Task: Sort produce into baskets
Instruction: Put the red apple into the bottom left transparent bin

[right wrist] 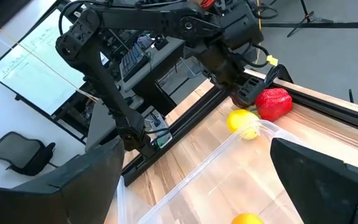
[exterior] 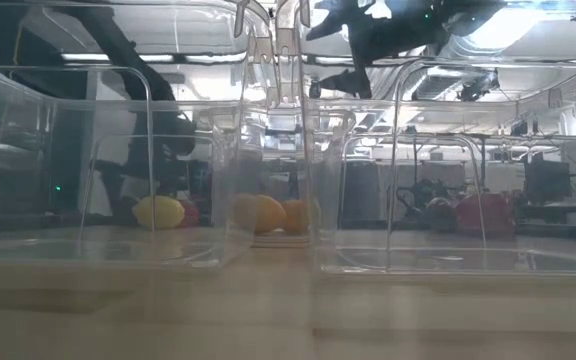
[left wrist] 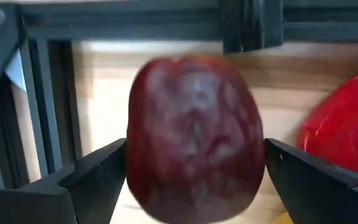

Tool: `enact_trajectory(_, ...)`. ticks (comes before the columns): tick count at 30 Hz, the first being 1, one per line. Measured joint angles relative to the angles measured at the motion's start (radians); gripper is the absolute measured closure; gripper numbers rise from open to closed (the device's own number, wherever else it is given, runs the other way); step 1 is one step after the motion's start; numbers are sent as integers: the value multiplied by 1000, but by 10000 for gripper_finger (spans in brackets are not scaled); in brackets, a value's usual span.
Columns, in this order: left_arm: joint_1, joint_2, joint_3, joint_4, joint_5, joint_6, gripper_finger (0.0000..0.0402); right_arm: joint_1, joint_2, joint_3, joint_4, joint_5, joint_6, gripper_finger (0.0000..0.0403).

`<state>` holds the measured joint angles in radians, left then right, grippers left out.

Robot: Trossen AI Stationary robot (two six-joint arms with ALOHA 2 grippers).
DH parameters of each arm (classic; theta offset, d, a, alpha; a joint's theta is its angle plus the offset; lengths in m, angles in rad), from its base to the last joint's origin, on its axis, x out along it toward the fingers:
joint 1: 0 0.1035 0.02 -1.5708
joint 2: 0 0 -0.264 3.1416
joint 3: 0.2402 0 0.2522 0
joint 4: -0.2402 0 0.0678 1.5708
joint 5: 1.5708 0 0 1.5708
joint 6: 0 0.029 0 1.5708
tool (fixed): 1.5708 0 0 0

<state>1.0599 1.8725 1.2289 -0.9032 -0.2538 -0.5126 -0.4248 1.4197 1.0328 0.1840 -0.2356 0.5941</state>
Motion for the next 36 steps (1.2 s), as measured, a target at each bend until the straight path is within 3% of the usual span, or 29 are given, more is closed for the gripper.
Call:
enact_trajectory(4, 0, 0, 0, 51, -21, 17, 74, 0, 0, 0, -7, 0, 0, 11)
enact_trajectory(9, 7, -2, 1, 36, -17, 36, 173, 0, 0, 0, -8, 1, 7, 11)
enact_trajectory(13, 8, -46, 0, 30, 27, 53, 181, 0, 0, 0, -8, 1, 10, 11)
enact_trajectory(18, -5, -236, 18, 46, 30, 54, 181, 0, 0, 0, -8, 2, 10, 11)
enact_trajectory(22, -63, -474, 26, 63, 35, 47, 181, 0, 0, 0, -8, 2, 8, 11)
enact_trajectory(29, -386, -884, -14, 68, 180, 101, 166, 0, 0, 0, -30, 3, -5, 11)
enact_trajectory(36, -839, -1184, -145, 101, 200, -222, 161, 0, 0, 0, -113, 3, -3, 11)
